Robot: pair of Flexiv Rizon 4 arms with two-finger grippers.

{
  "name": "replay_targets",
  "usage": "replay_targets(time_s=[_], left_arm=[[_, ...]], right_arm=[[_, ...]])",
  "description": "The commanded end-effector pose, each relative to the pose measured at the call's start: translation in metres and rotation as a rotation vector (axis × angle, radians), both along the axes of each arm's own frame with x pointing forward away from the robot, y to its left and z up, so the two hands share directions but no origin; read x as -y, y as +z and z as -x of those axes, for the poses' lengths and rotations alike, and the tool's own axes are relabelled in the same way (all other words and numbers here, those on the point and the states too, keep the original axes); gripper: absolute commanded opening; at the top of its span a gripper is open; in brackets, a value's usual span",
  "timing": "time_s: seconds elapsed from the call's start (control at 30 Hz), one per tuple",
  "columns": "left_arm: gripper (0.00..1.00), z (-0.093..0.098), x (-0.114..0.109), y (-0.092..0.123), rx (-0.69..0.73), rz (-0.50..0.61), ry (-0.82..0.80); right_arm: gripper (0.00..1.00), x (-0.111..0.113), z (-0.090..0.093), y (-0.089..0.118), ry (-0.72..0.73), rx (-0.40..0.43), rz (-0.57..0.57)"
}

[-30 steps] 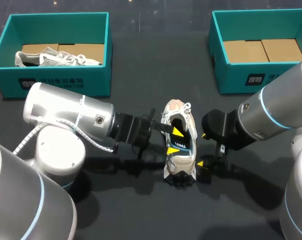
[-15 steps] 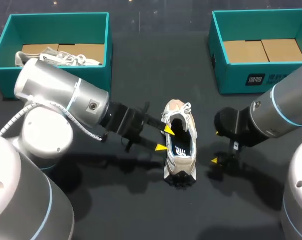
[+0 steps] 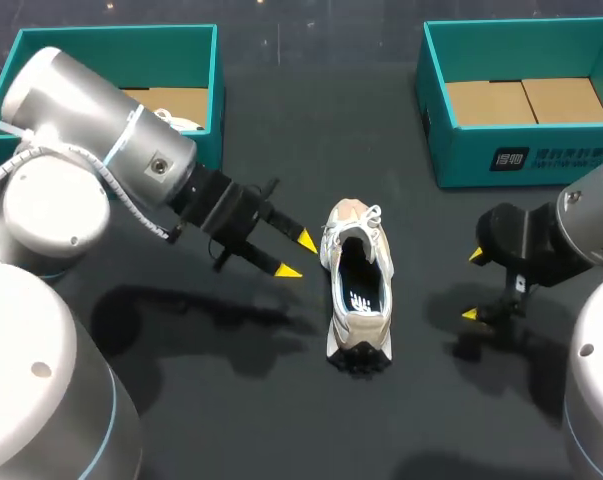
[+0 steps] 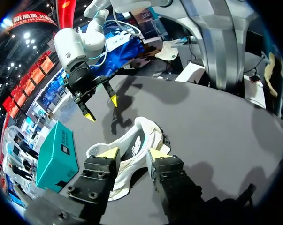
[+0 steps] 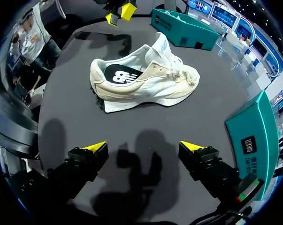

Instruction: Take the shoe out of the shoebox, open the shoe tongue, remove and reinsert the insole, then place the shoe into the shoebox

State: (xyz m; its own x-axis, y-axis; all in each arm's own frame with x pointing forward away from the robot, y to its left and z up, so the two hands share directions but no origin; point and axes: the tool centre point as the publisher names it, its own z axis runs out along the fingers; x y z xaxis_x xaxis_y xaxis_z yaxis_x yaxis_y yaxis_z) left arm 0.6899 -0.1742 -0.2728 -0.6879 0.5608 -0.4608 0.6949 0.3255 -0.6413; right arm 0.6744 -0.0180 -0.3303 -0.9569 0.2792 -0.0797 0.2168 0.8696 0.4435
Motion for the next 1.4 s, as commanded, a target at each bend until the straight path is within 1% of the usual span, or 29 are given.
replay_targets(time_s=[0.03,0.1,0.13,0.17,0.2,0.23,0.67,0.73,0.9,1.17,1.27,1.4], left_arm=[[0.35,-0.01,-0.016,0.018,-0.03,-0.107,-0.116],[0.24,-0.014,-0.017,0.021,0.002,-0.16,-0.161],[0.09,-0.016,-0.019,0.022,0.012,-0.188,-0.193],[0.0,-0.019,-0.021,0.023,0.024,-0.231,-0.234],[0.0,-0.022,-0.024,0.024,0.035,-0.266,-0.266],[0.0,-0.025,-0.026,0.025,0.033,-0.277,-0.286],[0.0,-0.025,-0.026,0.025,0.033,-0.277,-0.286],[0.0,-0.021,-0.021,0.025,0.086,-0.313,-0.341],[0.0,-0.023,-0.006,0.018,0.118,-0.346,-0.457],[0.0,-0.022,0.012,0.013,0.207,-0.392,-0.558],[0.0,-0.021,0.018,0.011,0.216,-0.395,-0.585],[0.0,-0.015,0.029,0.005,0.235,-0.402,-0.624]], right_arm=[[1.0,0.005,0.007,0.006,0.001,0.005,-0.006],[1.0,0.005,0.007,0.006,0.001,0.005,-0.006],[1.0,0.005,0.007,0.006,0.001,0.005,-0.006],[1.0,0.005,0.007,0.006,0.001,0.005,-0.006],[1.0,0.005,0.007,0.006,0.001,0.005,-0.006],[1.0,0.005,0.007,0.006,0.001,0.005,-0.006],[1.0,0.005,0.007,0.006,0.001,0.005,-0.006],[1.0,0.005,0.007,0.006,0.001,0.005,-0.006],[1.0,0.005,0.007,0.006,0.001,0.005,-0.006],[1.0,0.005,0.007,0.006,0.001,0.005,-0.006],[1.0,0.015,0.006,0.01,0.003,0.007,0.004],[1.0,0.027,0.008,0.013,0.006,0.009,0.014]])
